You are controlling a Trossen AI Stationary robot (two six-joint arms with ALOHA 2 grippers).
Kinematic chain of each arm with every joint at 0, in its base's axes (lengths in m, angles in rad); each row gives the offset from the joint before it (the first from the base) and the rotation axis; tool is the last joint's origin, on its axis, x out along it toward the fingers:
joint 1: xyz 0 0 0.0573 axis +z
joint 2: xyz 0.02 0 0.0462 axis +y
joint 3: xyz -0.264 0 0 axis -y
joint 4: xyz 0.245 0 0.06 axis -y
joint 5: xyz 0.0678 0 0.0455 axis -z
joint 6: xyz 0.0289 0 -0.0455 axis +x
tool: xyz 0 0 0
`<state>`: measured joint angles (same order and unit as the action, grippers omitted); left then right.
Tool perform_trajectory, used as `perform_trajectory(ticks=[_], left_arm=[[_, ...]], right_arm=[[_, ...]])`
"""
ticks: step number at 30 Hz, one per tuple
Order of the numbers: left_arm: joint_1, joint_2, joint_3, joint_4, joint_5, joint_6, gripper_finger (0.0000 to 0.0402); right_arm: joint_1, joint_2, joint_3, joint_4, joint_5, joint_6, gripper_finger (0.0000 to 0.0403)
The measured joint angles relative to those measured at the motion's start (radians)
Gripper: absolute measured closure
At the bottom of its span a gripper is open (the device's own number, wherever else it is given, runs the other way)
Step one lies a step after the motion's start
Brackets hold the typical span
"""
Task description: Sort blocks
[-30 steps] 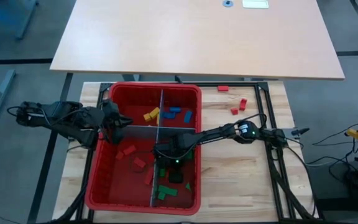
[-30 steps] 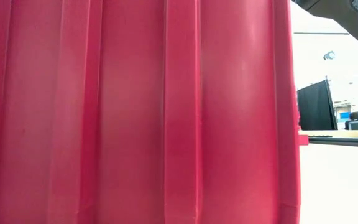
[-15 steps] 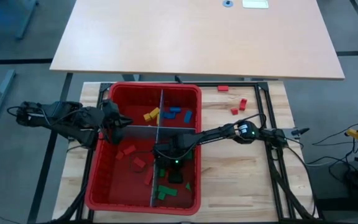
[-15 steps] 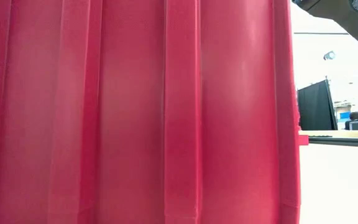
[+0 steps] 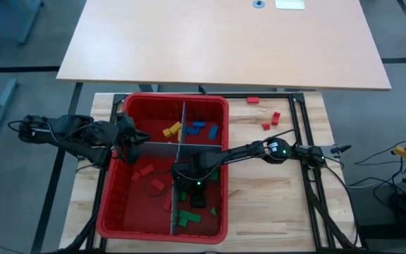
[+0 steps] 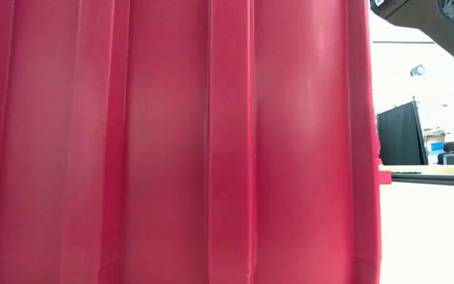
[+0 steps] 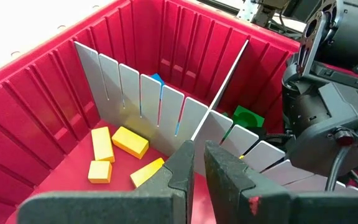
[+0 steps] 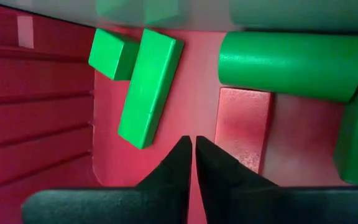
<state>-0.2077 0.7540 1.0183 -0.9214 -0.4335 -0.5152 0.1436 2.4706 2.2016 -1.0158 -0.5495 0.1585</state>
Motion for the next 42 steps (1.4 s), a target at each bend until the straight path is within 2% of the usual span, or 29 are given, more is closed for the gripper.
perform_trajectory(ticks=[6, 14, 22, 29, 42], left_arm=[[0.0, 0.0, 0.0, 0.0, 0.004, 0.0, 0.0377], [0.0, 0.0, 0.0, -0.001, 0.005, 0.0, 0.0377], [0.0, 0.0, 0.0, -0.001, 0.006, 0.0, 0.0377], [0.0, 0.0, 0.0, 0.001, 0.006, 0.0, 0.0377], [0.0, 0.0, 0.0, 0.0, 0.006, 0.002, 0.0377]], right_arm=[[0.0, 0.0, -0.005, -0.013, 0.037, 0.0, 0.0402], [-0.005, 0.005, -0.008, -0.127, 0.067, -0.014, 0.0403], [-0.019, -0.021, 0.022, -0.116, 0.108, 0.008, 0.0403], [-0.038, -0.065, 0.062, -0.116, 0.118, 0.031, 0.0403], [-0.011, -0.084, 0.047, -0.136, 0.11, 0.027, 0.0403]])
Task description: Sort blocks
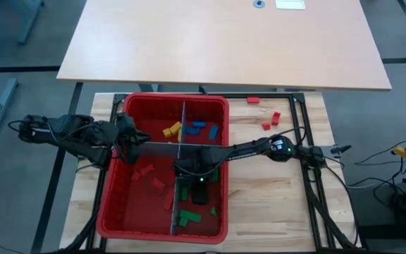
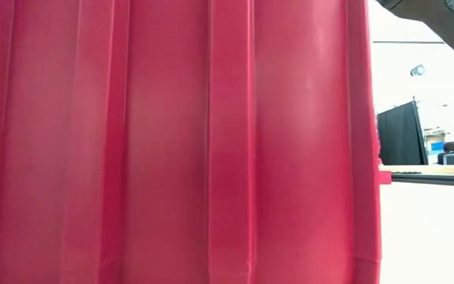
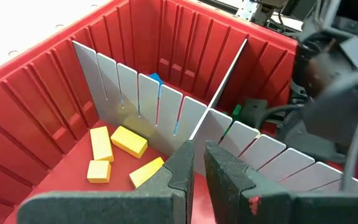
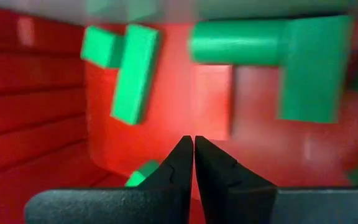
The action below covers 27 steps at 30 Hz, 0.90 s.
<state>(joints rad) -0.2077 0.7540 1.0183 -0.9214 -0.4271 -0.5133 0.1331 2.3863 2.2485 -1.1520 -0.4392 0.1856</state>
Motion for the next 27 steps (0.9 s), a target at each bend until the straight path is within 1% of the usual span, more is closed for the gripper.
perform_trajectory(ticks=[4, 8, 13, 18, 22, 27], left_arm=[[0.0, 0.0, 0.0, 0.0, 0.0, 0.001, 0.0377], [0.0, 0.0, 0.0, -0.003, 0.001, 0.003, 0.0377], [0.0, 0.0, 0.0, -0.014, 0.009, 0.003, 0.0377], [0.0, 0.0, 0.0, -0.022, 0.026, -0.003, 0.0377], [0.0, 0.0, 0.0, -0.024, 0.027, -0.009, 0.0377], [0.0, 0.0, 0.0, -0.025, 0.028, -0.015, 0.0377]], right_arm=[[0.02, 0.0, -0.023, 0.011, -0.013, -0.03, 0.0403], [0.045, 0.0, -0.039, 0.032, 0.008, -0.057, 0.0403], [0.09, 0.0, -0.062, 0.099, 0.137, -0.128, 0.0403], [0.107, 0.0, -0.079, 0.156, 0.268, -0.19, 0.0403], [0.106, 0.0, -0.1, 0.173, 0.309, -0.231, 0.0403], [0.106, 0.0, -0.127, 0.167, 0.311, -0.405, 0.0403]])
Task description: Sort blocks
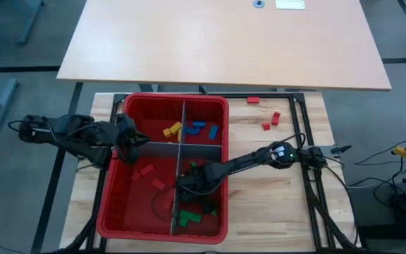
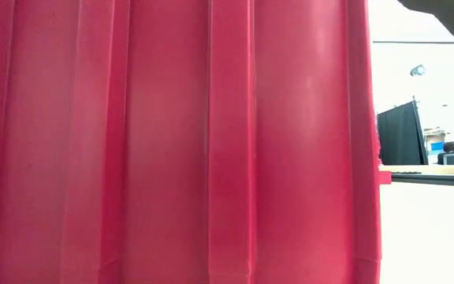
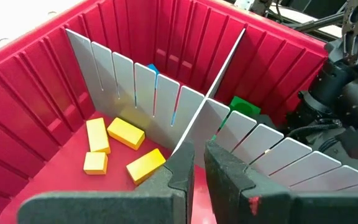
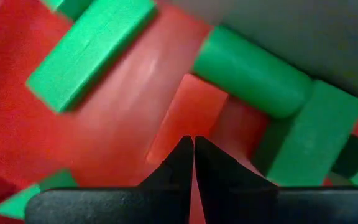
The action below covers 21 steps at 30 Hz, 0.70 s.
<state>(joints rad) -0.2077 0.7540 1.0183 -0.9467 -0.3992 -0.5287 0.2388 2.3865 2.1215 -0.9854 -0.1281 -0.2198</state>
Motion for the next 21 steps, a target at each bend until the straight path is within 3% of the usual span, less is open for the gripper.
perform_trajectory(ticks=[10, 21], left_arm=[[0.0, 0.0, 0.0, -0.006, 0.025, -0.023, 0.0377], [0.0, 0.001, 0.0, -0.006, 0.024, -0.03, 0.0377]], right_arm=[[0.004, 0.0, 0.0, 0.0, -0.027, -0.155, 0.0403], [0.002, 0.001, -0.001, 0.016, -0.081, -0.187, 0.0403]])
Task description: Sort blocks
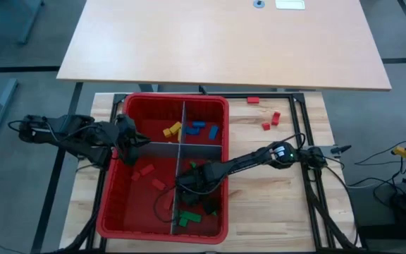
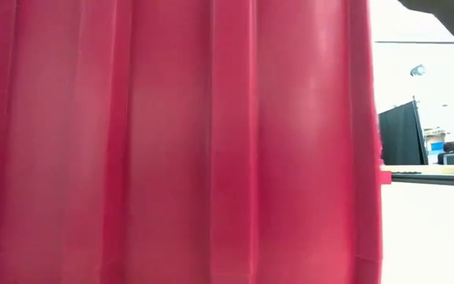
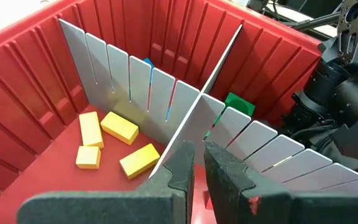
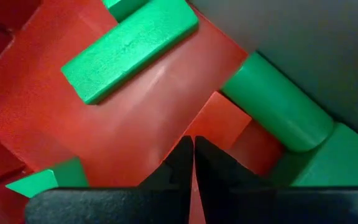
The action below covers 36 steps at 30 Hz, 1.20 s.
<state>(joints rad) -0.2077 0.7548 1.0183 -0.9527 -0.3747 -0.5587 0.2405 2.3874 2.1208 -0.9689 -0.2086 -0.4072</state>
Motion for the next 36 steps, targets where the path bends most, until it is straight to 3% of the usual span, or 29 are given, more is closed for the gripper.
perform_trajectory(ticks=[12, 24, 31, 36], left_arm=[[0.0, 0.0, 0.0, 0.0, 0.0, -0.002, 0.0377], [0.0, 0.0, 0.0, 0.001, 0.0, -0.005, 0.0377], [0.0, 0.004, 0.0, -0.001, 0.0, -0.006, 0.0377], [0.0, 0.009, 0.0, -0.002, 0.0, -0.006, 0.0377]], right_arm=[[-0.001, -0.009, -0.127, 0.044, -0.069, 0.057, 0.0403], [-0.041, -0.008, -0.131, -0.066, -0.088, 0.18, 0.0403], [-0.069, 0.006, -0.136, -0.117, -0.242, 0.286, 0.0403], [-0.071, 0.007, -0.124, -0.107, -0.268, 0.291, 0.0384]])
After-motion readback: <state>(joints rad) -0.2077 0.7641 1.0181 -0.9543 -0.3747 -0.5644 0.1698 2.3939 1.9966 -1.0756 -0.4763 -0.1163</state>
